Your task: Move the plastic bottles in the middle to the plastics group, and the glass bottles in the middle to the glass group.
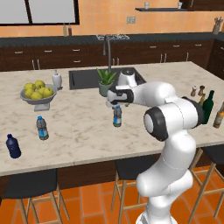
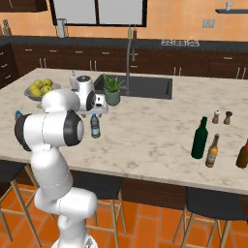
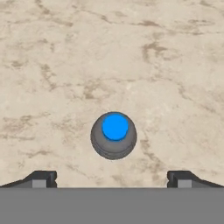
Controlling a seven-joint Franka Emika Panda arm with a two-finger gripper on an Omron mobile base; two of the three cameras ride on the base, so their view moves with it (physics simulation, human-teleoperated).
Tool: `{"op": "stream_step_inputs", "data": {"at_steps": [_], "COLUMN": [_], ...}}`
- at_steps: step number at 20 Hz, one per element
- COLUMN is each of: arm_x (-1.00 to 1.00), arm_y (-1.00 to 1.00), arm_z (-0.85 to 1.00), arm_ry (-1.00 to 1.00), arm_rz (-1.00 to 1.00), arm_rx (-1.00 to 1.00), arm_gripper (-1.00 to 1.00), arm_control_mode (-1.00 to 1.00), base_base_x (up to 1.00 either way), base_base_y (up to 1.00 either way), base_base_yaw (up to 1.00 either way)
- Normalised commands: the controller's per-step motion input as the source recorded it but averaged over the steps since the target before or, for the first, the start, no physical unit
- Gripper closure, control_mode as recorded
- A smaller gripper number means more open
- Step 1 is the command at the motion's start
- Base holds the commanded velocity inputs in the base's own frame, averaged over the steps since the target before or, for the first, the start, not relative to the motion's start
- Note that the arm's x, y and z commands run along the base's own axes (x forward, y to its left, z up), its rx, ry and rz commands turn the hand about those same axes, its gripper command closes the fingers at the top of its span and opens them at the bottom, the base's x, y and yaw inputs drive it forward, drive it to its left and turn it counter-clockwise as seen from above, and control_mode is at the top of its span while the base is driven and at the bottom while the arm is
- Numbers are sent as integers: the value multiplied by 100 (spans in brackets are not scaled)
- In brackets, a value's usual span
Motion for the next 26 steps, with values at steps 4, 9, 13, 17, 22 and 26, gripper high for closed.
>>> {"op": "stream_step_inputs", "data": {"at_steps": [4,9,13,17,22,26], "arm_x": [16,7,13,14,10,0], "arm_y": [6,0,0,0,0,0], "arm_z": [-20,-30,-26,-15,-6,0], "arm_ry": [0,0,0,0,0,0], "arm_rz": [0,0,0,0,0,0], "arm_rx": [0,0,0,0,0,0], "arm_gripper": [-100,-100,-100,-100,-100,100], "arm_control_mode": [-100,-100,-100,-100,-100,-100], "base_base_x": [0,0,0,0,0,0], "base_base_y": [0,0,0,0,0,0], "base_base_yaw": [0,0,0,0,0,0]}}
